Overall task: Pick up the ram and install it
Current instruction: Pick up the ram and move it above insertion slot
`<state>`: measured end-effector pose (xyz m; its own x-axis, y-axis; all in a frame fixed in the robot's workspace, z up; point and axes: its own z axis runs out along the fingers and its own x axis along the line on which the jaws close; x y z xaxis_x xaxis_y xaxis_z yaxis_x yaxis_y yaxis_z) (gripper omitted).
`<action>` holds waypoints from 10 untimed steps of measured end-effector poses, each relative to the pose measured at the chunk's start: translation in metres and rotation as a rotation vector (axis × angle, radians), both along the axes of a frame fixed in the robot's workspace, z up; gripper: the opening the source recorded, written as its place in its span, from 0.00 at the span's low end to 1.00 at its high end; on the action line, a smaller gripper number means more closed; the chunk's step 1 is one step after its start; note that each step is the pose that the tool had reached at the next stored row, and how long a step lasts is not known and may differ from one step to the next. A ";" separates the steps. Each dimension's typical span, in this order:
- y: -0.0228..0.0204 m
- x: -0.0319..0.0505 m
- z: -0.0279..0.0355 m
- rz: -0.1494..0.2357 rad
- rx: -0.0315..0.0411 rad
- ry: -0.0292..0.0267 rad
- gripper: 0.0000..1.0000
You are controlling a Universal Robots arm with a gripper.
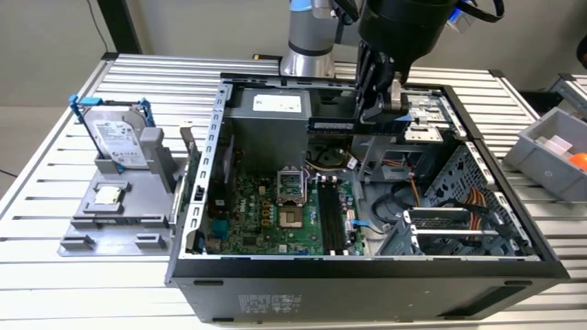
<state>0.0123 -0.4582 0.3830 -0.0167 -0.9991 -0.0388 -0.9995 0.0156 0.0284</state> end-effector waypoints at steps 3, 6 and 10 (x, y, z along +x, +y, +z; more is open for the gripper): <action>0.0001 0.0024 0.0000 -0.004 -0.0003 0.0010 0.00; 0.0000 0.0034 0.0000 -0.009 -0.0002 0.0019 0.00; -0.0002 0.0042 0.0000 -0.014 -0.0001 0.0025 0.00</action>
